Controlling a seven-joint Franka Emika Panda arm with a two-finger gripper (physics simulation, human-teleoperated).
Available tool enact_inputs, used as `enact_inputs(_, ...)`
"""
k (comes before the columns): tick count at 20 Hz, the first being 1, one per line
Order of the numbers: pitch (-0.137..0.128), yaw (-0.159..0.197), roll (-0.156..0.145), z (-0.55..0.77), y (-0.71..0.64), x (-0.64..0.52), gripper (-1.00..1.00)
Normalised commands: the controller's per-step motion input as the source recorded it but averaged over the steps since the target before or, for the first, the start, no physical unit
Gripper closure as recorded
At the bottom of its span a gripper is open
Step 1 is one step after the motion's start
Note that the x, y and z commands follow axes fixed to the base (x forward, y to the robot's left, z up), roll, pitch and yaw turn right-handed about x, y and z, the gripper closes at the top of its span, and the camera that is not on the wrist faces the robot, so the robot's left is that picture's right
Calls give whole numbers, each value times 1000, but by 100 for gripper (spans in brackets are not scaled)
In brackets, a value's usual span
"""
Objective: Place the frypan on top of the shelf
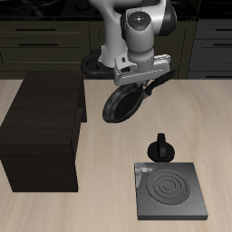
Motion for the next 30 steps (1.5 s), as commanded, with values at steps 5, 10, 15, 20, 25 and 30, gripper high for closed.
enact_inputs(5,-26,11,-10,231,-81,-4,100)
enact_inputs(10,-31,14,-7,226,17,-31,100)
enact_inputs(15,-34,25,-31,228,-61,21,100)
enact_inputs(20,-8,6,-16,166,-24,14,100)
enact_inputs(25,-34,3,-8,236,20,-45,100)
enact_inputs(30,3,0,-14,200,13,30,100)
